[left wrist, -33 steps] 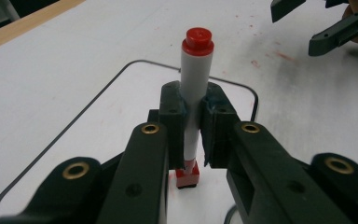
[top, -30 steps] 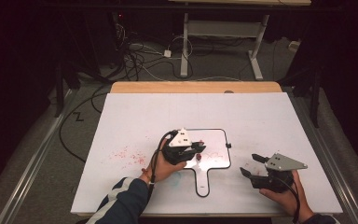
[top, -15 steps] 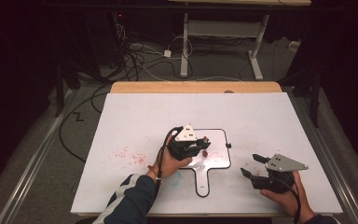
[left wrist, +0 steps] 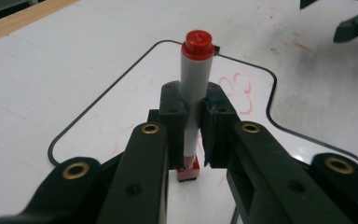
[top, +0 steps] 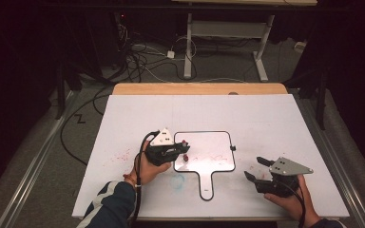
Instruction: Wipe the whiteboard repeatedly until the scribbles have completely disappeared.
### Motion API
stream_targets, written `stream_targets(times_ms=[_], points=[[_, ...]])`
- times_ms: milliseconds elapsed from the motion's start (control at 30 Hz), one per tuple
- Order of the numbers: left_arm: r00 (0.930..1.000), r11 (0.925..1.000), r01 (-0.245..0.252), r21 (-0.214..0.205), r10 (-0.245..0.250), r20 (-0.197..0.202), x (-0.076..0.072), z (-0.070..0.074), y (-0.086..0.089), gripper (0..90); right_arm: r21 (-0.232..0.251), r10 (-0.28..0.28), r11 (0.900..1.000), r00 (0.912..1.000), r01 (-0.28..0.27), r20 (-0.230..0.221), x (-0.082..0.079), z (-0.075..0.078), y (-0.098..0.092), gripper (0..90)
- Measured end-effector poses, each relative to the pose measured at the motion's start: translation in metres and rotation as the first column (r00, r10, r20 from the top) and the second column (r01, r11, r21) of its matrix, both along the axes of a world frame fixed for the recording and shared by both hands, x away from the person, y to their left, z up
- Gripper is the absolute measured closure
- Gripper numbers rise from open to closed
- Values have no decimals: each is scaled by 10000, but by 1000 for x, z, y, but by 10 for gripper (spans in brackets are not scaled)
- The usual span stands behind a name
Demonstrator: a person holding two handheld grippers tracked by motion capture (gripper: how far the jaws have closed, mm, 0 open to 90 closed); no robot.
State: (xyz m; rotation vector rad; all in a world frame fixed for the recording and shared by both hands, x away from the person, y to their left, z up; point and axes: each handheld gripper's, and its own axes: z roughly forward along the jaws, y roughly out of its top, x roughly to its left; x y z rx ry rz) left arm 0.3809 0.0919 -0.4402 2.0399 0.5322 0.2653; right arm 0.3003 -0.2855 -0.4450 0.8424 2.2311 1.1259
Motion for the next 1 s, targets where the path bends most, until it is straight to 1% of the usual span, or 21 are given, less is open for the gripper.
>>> stream_targets(times_ms=[67, 233, 267, 300, 467, 567, 667, 833, 933, 1000], points=[[9998, 10000, 46, 49, -47, 197, 1, 0, -9, 789, -44, 39, 10000, 10000, -39, -18, 1, -1, 2, 328], [9986, 9994, 324, 89, -328, 409, 4, 0, -40, 789, -107, 185, 9998, 9998, -185, -23, 0, -1, 4, 328], [9996, 9994, 212, -273, -208, 169, 1, -1, -49, 789, -118, 204, 9997, 9998, -204, -25, 0, -1, 4, 328], [9976, 9990, 421, 128, -427, 550, 5, 0, -52, 789, -139, 203, 9997, 9998, -203, -17, 0, -1, 4, 328], [9955, 9968, 797, -83, -791, 528, 9, -1, -80, 789, -157, 265, 9995, 9996, -264, 37, -1, 0, 2, 328], [9940, 9953, 961, -85, -955, 535, 11, 0, -95, 789, -164, 262, 9995, 9996, -262, 38, -1, 0, 2, 329], [9940, 9949, 990, -173, -980, 480, 15, 0, -106, 789, -193, 229, 9996, 9997, -229, -17, -1, -1, 1, 328], [9961, 9962, 795, -364, -780, 419, 19, -2, -118, 789, -163, 227, 9996, 9997, -226, 57, -2, 1, 0, 328], [9963, 9968, 722, -331, -706, 489, 19, -1, -125, 788, -145, 238, 9996, 9997, -238, 24, -2, 1, 0, 328], [9961, 9971, 723, -255, -709, 531, 18, -1, -126, 789, -188, 274, 9995, 9996, -273, 42, -2, 1, 0, 328]])
